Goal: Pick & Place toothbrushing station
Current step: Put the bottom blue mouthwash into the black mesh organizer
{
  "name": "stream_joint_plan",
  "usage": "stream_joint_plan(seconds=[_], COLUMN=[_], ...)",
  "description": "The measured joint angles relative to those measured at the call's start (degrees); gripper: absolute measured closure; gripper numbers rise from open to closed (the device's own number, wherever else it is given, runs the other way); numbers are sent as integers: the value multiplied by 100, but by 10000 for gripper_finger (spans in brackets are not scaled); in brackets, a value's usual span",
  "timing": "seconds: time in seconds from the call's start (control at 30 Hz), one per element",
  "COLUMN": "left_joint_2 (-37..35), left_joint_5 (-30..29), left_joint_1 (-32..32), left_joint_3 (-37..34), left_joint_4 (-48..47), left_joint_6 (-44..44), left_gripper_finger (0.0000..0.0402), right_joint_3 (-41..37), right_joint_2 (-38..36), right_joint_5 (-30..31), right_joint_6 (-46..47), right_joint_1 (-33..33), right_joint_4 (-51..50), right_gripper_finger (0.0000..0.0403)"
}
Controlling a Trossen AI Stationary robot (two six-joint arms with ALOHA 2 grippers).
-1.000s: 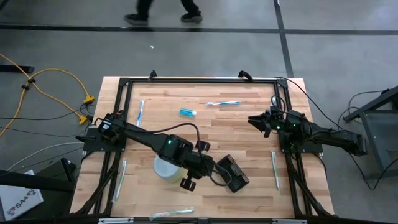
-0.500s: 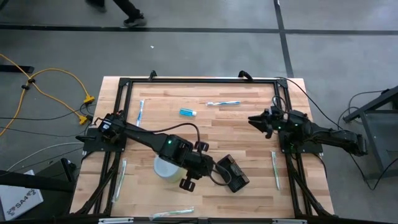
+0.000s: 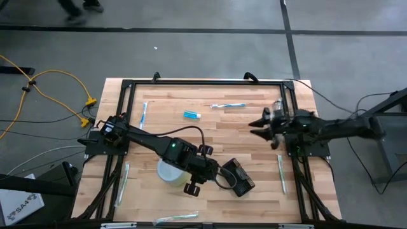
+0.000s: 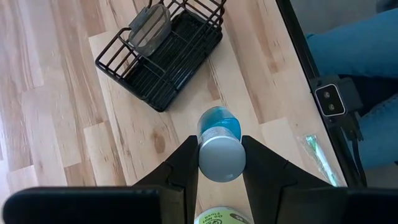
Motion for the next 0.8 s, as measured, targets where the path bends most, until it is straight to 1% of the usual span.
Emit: stream_joint_plan(seconds=[0.17, 0.27, 0.33, 0.5, 0.67, 0.8], left_joint_2=[0, 0, 0, 0, 0, 0], left_joint_5=[-53, -344, -545, -922, -1328, -1484], left_joint_1=[-1, -2, 0, 0, 0, 0], left_joint_3=[0, 0, 0, 0, -2, -2], left_joint_4=[-4, -22, -54, -94, -170, -178], left_joint_6=[-44, -251, -339, -601, -808, -922], left_gripper_finger=[313, 313, 313, 313, 313, 313], right_joint_3=[781, 1092, 1298, 1758, 2092, 2205], right_joint_2=[1507, 2270, 2653, 3323, 3759, 4037], right_joint_5=[753, 1237, 1599, 2472, 3082, 3575], right_joint_6=[-634, -906, -1088, -1191, -1188, -1152], right_joint_1=[797, 1220, 1468, 2011, 2451, 2718], right_joint_4=[-357, -449, -407, -420, -401, -326], right_gripper_finger=[255, 255, 255, 255, 255, 255])
